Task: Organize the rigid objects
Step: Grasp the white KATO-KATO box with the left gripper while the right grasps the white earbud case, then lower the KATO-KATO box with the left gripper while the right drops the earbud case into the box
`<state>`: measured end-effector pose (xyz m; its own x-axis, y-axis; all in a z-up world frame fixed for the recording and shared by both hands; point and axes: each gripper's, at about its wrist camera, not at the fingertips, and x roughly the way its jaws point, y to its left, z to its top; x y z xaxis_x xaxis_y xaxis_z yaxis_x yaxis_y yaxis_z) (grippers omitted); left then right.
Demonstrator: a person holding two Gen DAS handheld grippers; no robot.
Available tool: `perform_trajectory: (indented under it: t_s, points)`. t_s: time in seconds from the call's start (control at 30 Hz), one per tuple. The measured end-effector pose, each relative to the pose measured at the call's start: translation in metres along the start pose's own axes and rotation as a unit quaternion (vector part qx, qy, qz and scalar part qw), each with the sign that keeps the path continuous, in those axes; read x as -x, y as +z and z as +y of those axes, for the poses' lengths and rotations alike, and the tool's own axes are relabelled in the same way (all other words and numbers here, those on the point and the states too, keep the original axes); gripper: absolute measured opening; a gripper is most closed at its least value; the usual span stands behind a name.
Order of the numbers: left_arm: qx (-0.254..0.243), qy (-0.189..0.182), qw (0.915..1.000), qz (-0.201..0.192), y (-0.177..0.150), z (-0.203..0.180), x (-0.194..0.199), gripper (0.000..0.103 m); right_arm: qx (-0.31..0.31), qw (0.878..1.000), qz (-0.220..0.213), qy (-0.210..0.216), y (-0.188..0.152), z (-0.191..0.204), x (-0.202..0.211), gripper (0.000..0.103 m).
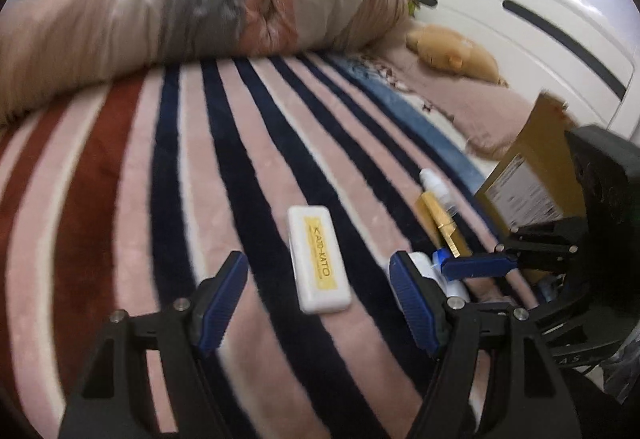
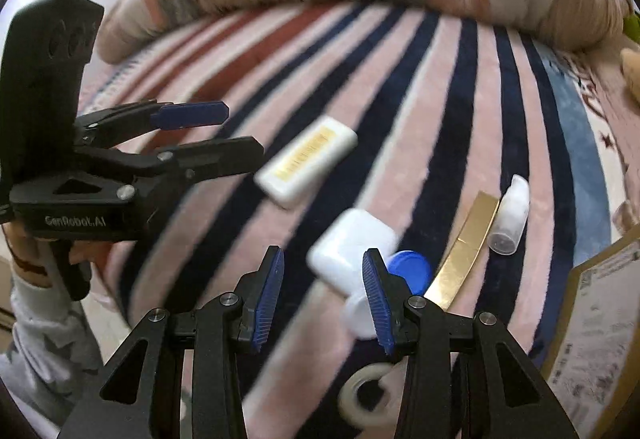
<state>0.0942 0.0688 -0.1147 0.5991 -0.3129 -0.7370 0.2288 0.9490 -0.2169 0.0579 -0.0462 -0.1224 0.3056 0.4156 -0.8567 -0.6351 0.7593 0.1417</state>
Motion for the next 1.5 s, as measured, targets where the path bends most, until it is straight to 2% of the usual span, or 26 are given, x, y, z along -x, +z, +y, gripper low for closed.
perform_trajectory:
  t_s: [0.07, 0.13, 0.2, 0.27, 0.37, 0.47, 0.6, 0.73, 0.93, 1.1, 1.17, 1.2, 1.37, 1.5]
  points:
    - [-0.002, 0.002, 0.9999, 0.01, 0.0, 0.001, -0.018, 0.069, 0.002, 1.0, 0.003, -0.01, 0.004, -0.006, -0.01, 0.038]
    - [-0.001, -0.002, 0.9998, 0.019, 0.0, 0.001, -0.032, 0.063, 0.006, 1.0, 0.001, -0.01, 0.009, -0.009, -0.013, 0.047]
    - [-0.004, -0.001, 0.9996, 0.026, -0.001, -0.001, -0.042, 0.059, 0.009, 1.0, 0.005, -0.012, 0.013, -0.01, -0.017, 0.051]
    - [-0.016, 0.011, 0.9995, 0.025, -0.002, -0.005, -0.047, 0.057, 0.014, 1.0, 0.011, -0.025, 0.016, -0.009, -0.019, 0.052]
    - [-0.025, 0.028, 0.999, 0.025, -0.002, -0.008, -0.048, 0.036, 0.03, 0.999, 0.015, -0.037, 0.019, -0.003, -0.022, 0.054]
    - [-0.035, 0.03, 0.9985, 0.029, -0.007, -0.008, -0.042, 0.032, 0.042, 0.998, 0.019, -0.032, 0.02, 0.0, -0.026, 0.065]
    - [-0.041, 0.027, 0.9981, 0.038, -0.018, -0.005, -0.024, 0.032, 0.051, 0.998, 0.029, -0.028, 0.024, 0.001, -0.035, 0.067]
    - [-0.032, 0.034, 0.9981, 0.042, -0.033, 0.007, -0.003, 0.032, 0.048, 0.998, 0.036, -0.007, 0.029, -0.003, -0.038, 0.069]
    - [-0.02, 0.04, 0.9985, 0.032, -0.045, 0.013, 0.001, 0.033, 0.068, 0.995, 0.036, 0.061, 0.022, 0.016, -0.029, 0.069]
    - [-0.016, 0.046, 0.9986, 0.02, -0.047, 0.011, -0.005, 0.034, 0.067, 0.996, 0.032, 0.049, 0.016, 0.022, -0.03, 0.069]
    - [-0.013, 0.048, 0.9986, 0.016, -0.047, 0.011, -0.007, 0.033, 0.079, 0.995, 0.032, 0.041, 0.013, 0.025, -0.032, 0.065]
    - [-0.015, 0.053, 0.9984, 0.016, -0.047, 0.011, -0.008, 0.032, 0.084, 0.995, 0.029, 0.034, 0.013, 0.024, -0.032, 0.055]
    - [-0.021, 0.058, 0.998, 0.016, -0.047, 0.008, -0.003, 0.032, 0.095, 0.995, 0.007, 0.02, 0.011, 0.023, -0.023, 0.055]
    - [-0.02, 0.066, 0.9976, 0.004, -0.045, 0.005, 0.016, 0.032, 0.105, 0.994, -0.021, 0.027, 0.012, 0.028, -0.003, 0.055]
